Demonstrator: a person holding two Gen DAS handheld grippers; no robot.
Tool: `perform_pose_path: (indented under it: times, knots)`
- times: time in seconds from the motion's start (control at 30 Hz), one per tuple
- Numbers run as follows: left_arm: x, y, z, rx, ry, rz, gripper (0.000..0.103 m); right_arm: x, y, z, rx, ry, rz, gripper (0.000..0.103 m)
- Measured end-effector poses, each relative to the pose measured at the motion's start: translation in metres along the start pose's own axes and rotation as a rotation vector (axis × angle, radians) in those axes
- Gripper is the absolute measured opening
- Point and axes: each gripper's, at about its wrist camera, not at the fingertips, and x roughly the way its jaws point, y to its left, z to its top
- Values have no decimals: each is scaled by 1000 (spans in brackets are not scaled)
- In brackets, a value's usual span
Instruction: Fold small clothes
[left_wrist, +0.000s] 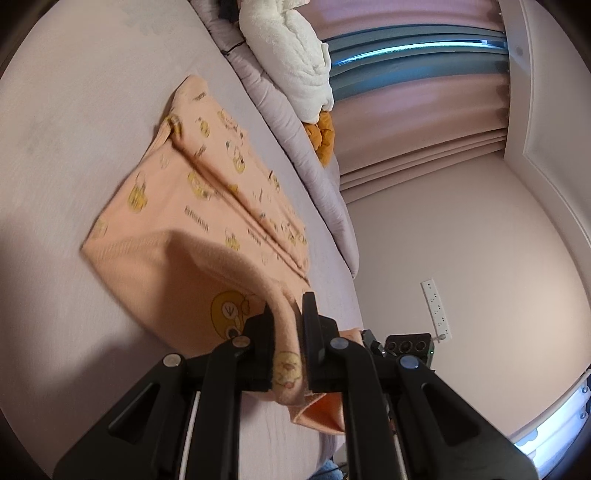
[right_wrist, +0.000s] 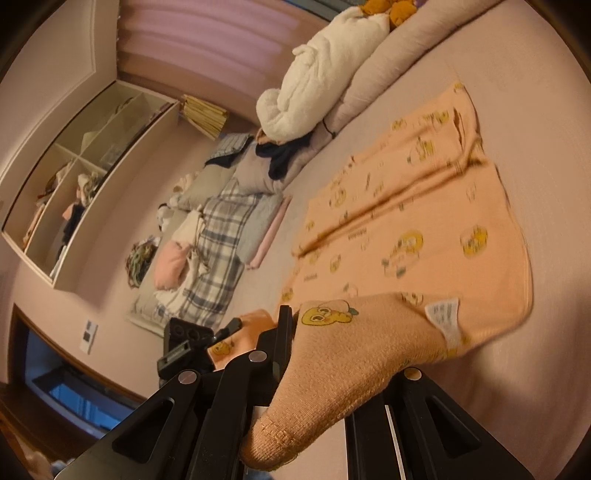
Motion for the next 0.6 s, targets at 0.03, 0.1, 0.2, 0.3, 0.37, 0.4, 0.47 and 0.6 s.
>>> perform_pose_path:
  times: [0.03,0.1,0.2,0.3,0.37,0.4,0.47,0.6]
  knots:
    - [3,-1,5,5,-2,0,9,0,0,4,-4,-7,-2,11]
    - [9,-4,15,15,-8,-2,9,1,0,12,-11,-21,-7,11]
    - [19,-5,30,20,-15,-6,9,3,-3,25,-9,-43,-15,11]
    - [27,-5,43,25,-21,-6,9,8,-10,37,6,-61,-18,11]
    - [32,-4,53,26,-25,-4,9,11,-13,46,10,-71,-22,11]
    - [36,-3,57,25,-26,-5,9,13,-14,52,11,-77,-23,11]
    - [42,-1,66,20,-29,-5,9,16,-16,61,14,-86,-21,10]
    - [55,3,86,10,-37,-2,9,24,-21,79,20,-99,-26,11]
